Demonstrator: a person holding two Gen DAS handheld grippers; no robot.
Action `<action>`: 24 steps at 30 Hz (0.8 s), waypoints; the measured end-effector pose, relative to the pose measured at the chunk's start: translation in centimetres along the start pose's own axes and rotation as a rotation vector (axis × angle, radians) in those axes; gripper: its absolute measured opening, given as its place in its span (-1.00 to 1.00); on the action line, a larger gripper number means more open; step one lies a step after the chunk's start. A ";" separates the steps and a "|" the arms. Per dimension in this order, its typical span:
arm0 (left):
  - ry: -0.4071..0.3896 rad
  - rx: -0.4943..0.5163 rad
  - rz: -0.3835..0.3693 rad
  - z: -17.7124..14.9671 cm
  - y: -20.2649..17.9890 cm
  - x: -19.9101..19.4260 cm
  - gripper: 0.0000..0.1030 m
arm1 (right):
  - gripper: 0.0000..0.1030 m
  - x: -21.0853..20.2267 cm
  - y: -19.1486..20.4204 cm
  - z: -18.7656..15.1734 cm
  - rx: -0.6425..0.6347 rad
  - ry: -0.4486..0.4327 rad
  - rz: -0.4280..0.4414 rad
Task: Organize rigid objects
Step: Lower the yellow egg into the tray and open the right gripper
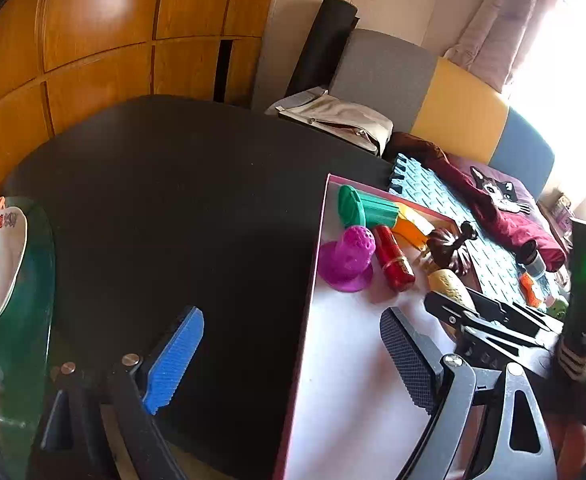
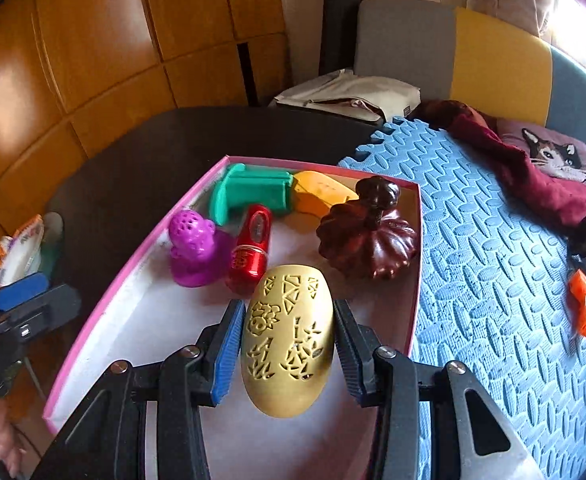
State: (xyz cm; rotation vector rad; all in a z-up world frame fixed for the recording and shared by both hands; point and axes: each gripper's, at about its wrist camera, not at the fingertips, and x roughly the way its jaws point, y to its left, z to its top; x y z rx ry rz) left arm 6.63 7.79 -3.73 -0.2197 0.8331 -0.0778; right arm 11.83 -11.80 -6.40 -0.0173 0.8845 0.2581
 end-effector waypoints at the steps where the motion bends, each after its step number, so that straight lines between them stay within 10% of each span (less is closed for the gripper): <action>1: -0.001 0.002 -0.004 -0.1 -0.1 -0.1 0.76 | -0.14 0.1 -0.1 0.0 0.003 0.004 -0.001; 24: -0.031 -0.006 -0.095 -1.1 -1.9 -1.8 0.79 | -0.13 -5.4 0.5 -1.3 0.025 -0.070 -0.058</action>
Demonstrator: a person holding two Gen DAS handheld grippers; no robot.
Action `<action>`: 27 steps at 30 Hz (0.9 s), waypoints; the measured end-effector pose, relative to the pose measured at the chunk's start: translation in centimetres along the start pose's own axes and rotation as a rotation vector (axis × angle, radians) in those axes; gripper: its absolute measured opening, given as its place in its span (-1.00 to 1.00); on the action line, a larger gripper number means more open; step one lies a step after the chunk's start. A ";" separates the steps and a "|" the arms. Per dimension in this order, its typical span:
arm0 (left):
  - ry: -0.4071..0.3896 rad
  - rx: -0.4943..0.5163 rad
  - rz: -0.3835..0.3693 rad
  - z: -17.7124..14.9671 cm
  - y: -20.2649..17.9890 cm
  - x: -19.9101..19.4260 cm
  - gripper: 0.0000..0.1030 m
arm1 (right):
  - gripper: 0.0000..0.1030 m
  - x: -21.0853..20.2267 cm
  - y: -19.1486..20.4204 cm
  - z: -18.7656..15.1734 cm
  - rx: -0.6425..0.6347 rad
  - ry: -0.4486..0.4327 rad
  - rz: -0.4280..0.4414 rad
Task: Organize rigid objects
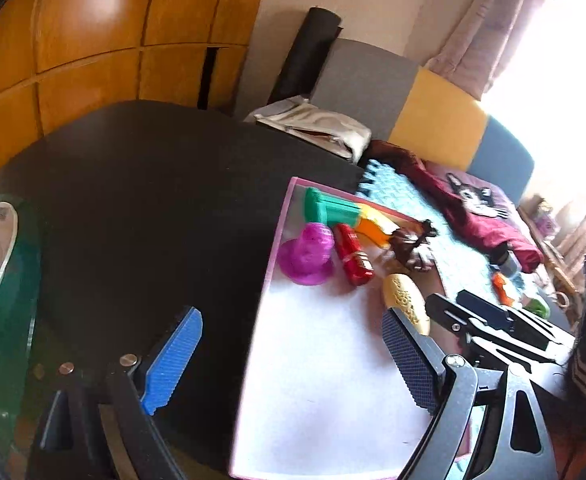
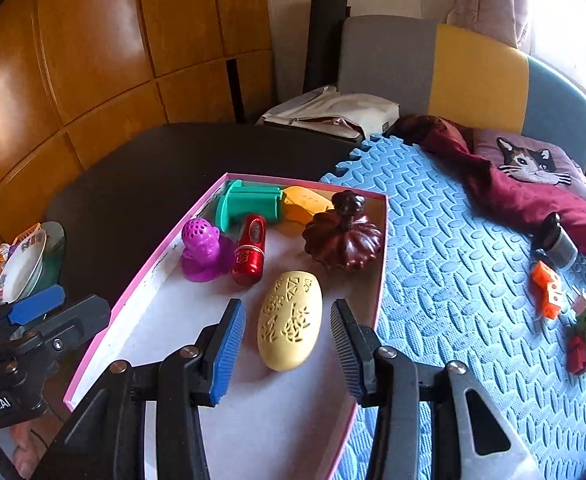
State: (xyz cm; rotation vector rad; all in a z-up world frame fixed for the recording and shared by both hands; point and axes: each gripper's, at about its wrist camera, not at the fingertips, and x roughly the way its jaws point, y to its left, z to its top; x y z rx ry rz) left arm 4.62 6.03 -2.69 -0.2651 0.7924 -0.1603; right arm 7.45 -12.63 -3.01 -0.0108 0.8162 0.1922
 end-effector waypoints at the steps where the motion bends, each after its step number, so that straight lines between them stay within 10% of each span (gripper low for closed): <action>1: 0.003 0.001 -0.019 -0.1 -0.2 0.0 0.79 | -0.13 -0.2 -0.1 -0.1 0.004 -0.003 -0.003; 27: 0.109 0.269 -0.161 -4.2 -13.0 0.9 0.81 | -0.13 -5.0 -12.6 -8.9 0.224 0.011 -0.196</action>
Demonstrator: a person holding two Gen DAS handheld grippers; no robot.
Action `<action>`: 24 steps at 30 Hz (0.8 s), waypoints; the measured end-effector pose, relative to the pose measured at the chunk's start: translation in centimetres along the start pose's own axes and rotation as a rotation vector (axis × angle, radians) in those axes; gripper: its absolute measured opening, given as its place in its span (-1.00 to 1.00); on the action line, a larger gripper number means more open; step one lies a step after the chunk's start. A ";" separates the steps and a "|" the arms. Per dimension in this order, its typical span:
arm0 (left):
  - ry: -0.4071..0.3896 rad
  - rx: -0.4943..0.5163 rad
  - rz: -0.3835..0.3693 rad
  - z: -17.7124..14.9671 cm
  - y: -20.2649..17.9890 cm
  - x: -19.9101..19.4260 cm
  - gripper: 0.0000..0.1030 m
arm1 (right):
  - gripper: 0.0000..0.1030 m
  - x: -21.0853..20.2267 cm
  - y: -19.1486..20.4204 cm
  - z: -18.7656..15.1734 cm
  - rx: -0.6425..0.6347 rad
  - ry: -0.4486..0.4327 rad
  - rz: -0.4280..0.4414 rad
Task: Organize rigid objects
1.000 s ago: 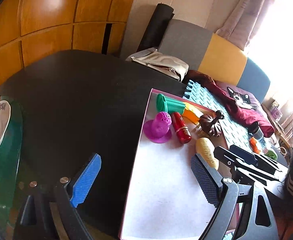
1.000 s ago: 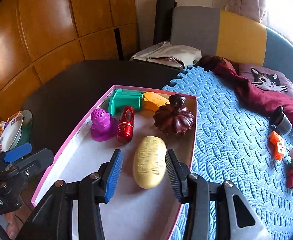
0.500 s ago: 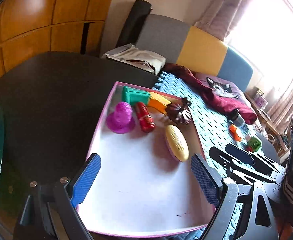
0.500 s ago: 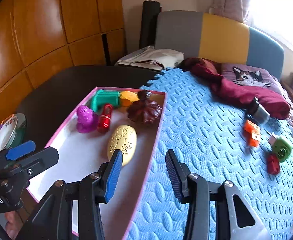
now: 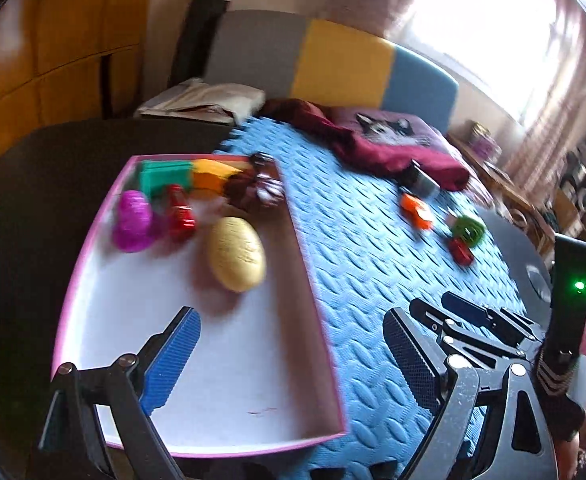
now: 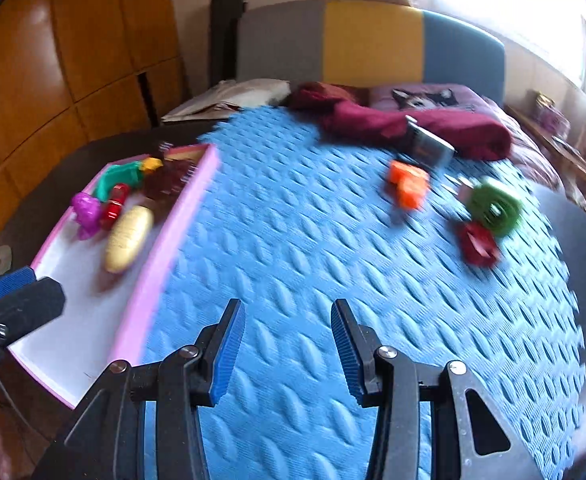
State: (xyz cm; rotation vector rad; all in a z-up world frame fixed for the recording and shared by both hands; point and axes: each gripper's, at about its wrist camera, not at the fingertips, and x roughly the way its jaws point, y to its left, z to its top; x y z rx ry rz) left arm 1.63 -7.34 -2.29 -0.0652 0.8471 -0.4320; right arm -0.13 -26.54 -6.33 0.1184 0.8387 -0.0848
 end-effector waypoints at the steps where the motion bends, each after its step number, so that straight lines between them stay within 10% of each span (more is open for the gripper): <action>1: 0.009 0.019 -0.008 -0.1 -0.8 0.3 0.82 | -0.13 -0.1 -1.1 -0.4 0.022 -0.004 -0.007; 14: 0.063 0.117 -0.025 -0.6 -6.3 2.2 0.90 | 0.13 1.7 -13.8 3.0 0.237 -0.063 -0.136; 24: 0.070 0.116 -0.004 -0.5 -6.3 2.4 0.91 | -0.12 5.5 -14.3 4.6 0.207 -0.005 -0.114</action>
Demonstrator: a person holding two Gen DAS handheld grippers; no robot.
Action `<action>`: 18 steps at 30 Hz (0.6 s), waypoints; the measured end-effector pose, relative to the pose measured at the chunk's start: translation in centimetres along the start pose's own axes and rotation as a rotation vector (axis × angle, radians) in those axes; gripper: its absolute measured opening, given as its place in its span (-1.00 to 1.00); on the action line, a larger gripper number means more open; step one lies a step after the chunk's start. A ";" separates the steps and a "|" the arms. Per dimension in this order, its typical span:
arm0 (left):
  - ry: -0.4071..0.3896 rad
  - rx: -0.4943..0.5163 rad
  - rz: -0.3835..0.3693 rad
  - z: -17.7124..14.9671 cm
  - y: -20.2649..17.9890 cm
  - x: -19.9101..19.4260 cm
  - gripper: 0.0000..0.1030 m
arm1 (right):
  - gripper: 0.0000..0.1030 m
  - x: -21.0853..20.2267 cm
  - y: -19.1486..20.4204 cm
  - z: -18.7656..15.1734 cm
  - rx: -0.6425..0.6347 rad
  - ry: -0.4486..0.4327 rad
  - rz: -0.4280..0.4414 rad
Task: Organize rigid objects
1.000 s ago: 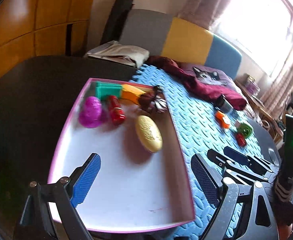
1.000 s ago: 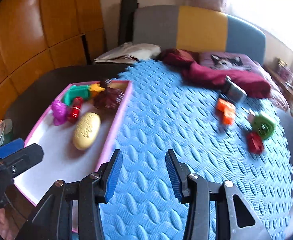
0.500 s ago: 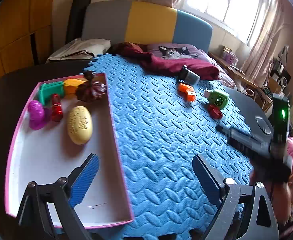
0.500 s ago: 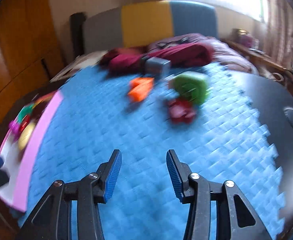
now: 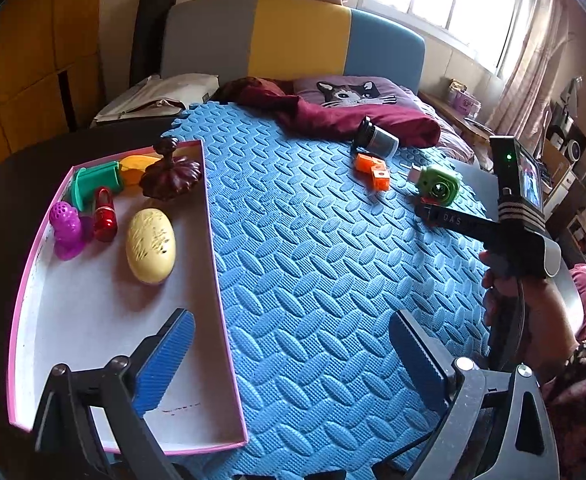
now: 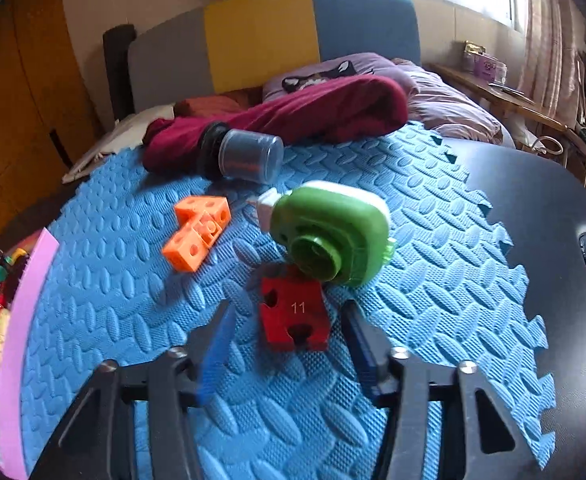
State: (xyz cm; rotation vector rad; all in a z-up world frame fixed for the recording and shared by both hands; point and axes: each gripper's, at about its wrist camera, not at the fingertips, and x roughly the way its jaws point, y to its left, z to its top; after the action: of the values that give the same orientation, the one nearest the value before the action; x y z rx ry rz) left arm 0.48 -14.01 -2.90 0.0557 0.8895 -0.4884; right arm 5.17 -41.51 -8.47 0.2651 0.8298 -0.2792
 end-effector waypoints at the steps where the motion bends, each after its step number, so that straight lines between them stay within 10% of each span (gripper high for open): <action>1: 0.000 -0.001 0.002 0.1 0.0 0.1 0.91 | -0.37 -0.1 0.0 0.0 -0.001 -0.007 0.026; 18: 0.016 0.075 0.001 6.7 -5.7 5.1 0.91 | -0.38 -3.6 -0.4 -3.9 -0.007 -0.015 0.057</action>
State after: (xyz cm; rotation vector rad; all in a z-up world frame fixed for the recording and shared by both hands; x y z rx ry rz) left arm 5.65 -22.74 -1.63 0.1284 0.8865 -0.5203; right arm 0.07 -40.08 -8.30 0.2797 0.8067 -0.2247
